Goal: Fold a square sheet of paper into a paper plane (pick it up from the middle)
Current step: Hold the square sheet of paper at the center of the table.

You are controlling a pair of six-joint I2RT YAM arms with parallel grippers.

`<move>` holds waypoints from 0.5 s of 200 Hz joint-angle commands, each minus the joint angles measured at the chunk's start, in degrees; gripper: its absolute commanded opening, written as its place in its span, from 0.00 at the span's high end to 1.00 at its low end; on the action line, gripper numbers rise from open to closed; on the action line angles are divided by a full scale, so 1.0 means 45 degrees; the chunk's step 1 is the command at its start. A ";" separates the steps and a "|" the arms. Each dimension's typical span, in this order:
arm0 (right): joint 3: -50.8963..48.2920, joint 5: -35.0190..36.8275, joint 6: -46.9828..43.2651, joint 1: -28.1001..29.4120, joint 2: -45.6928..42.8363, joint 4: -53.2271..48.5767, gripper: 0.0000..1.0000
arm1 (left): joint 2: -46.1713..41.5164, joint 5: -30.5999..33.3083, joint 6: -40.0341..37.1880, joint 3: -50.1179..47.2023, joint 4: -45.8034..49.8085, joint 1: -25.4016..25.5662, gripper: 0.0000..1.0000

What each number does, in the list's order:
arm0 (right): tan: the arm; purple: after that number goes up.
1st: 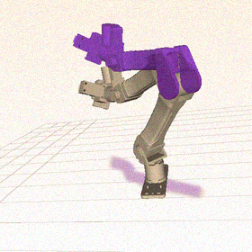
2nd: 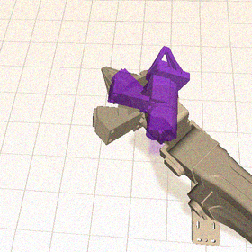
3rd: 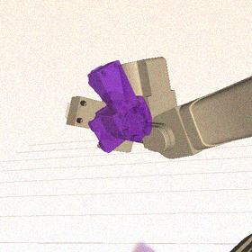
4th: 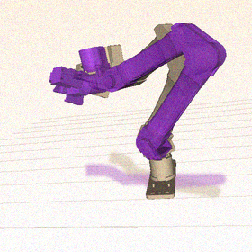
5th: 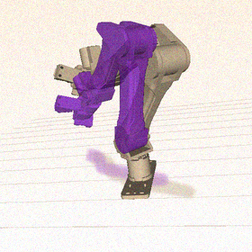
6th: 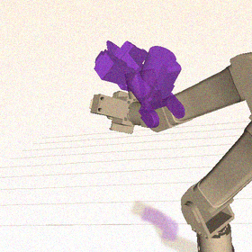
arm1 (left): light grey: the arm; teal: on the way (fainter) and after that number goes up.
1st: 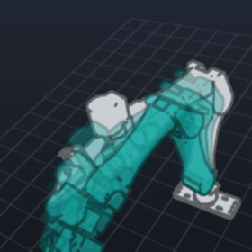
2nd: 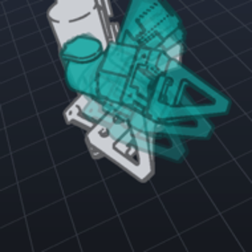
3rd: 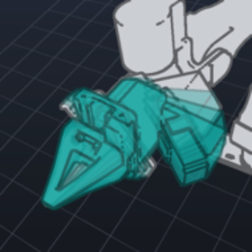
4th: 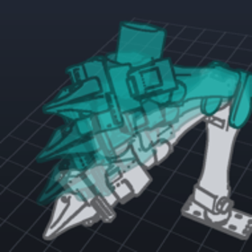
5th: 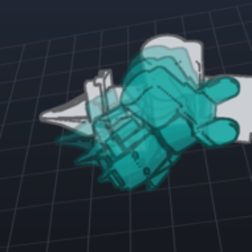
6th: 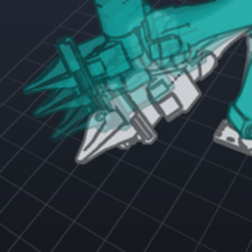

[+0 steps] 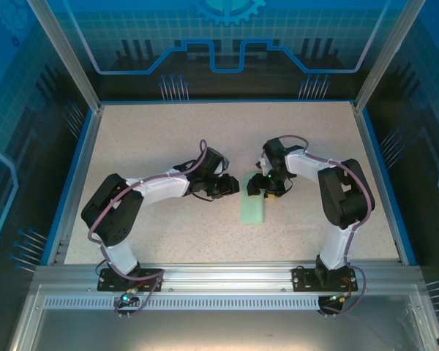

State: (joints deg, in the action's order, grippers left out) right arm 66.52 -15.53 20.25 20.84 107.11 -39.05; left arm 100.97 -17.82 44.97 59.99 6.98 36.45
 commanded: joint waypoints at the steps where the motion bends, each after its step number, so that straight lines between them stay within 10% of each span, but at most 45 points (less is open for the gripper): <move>1: -0.0086 0.0227 -0.0269 0.0340 0.0710 -0.0162 0.34 | 0.0297 0.0183 0.0618 0.0283 0.0369 0.0108 0.69; 100: 0.0128 0.1010 -0.0072 0.0349 0.1007 -0.0537 0.32 | 0.0451 0.0530 0.0944 0.0456 0.0625 0.0095 0.69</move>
State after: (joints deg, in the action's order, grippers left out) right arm 67.90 -14.41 19.88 21.37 107.98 -40.64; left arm 101.82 -15.27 48.16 59.99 8.54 36.51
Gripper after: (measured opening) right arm 0.679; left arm 0.309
